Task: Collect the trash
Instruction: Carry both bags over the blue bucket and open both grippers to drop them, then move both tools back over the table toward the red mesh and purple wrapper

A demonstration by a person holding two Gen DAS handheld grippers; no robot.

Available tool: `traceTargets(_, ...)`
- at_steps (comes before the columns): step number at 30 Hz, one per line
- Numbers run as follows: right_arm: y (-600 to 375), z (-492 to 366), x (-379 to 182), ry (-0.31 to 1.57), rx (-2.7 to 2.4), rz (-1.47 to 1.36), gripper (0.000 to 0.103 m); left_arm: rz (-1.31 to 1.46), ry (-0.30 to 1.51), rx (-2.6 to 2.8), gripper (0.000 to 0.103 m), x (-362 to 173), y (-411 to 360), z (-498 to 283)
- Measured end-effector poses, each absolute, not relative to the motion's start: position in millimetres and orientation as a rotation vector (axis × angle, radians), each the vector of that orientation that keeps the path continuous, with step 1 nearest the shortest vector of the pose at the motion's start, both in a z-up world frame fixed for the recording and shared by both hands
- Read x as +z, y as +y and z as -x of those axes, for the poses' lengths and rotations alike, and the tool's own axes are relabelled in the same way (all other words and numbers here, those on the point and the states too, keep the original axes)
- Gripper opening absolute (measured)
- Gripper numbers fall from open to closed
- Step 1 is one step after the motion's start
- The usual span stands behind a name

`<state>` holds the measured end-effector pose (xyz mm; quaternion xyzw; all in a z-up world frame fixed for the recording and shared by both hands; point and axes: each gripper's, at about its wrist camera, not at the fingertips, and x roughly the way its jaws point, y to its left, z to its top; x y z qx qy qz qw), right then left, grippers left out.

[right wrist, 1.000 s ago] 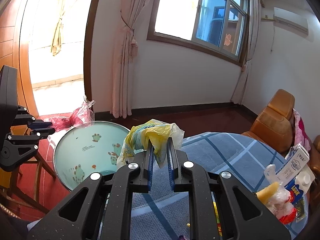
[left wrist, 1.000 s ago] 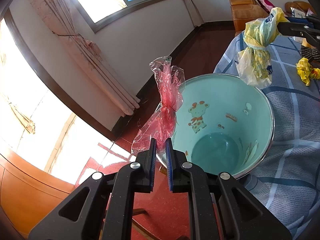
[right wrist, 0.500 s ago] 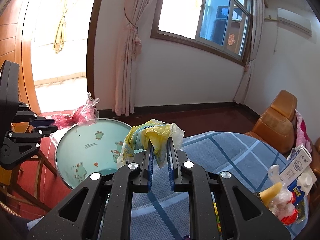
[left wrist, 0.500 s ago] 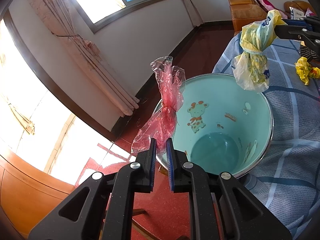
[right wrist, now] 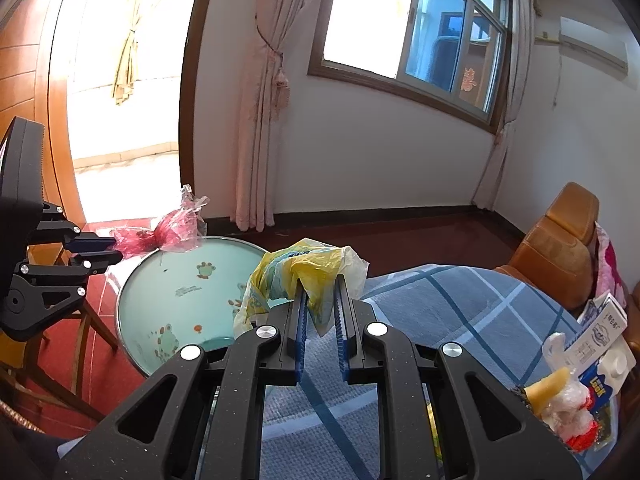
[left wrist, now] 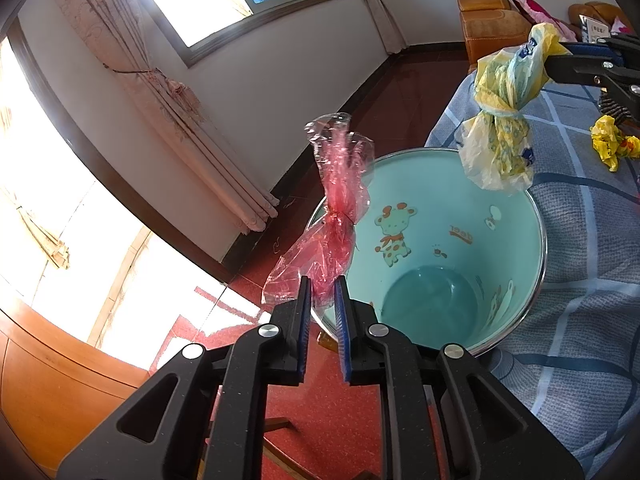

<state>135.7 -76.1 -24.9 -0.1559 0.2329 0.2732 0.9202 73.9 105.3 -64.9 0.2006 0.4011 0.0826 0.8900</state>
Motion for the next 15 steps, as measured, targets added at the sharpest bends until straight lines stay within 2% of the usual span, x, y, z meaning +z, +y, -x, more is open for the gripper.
traceTargets(1,-74.5,-136.5,-26.0,0.491,0.577,0.318,0.015,-0.418,0.829,0.175,0.018,-64.6,105.1,-73.5)
traceTargets(3,-72.7,-136.4,-27.8,0.496,0.601,0.318,0.023,-0.421,0.823,0.177,0.031,-64.4,103.9,-72.7)
traceTargets(4,-72.2,-136.1,-28.5,0.494,0.600,0.320,0.035,-0.423,0.821,0.179,0.033,-64.4,103.1,-72.3)
traceTargets(5,-71.0,-136.1,-30.0,0.501,0.595,0.326,0.040,-0.424,0.820,0.180,0.037,-64.3,102.9,-72.1)
traceTargets(9,-70.4,-135.5,-31.9,0.513,0.580,0.336,0.040,-0.426,0.812,0.187,0.047,-63.1,103.0,-70.9)
traceTargets(15,-76.8,-134.8,-26.9,0.505,0.556,0.327,0.042,-0.430,0.804,0.192,0.053,-62.1,101.5,-69.7)
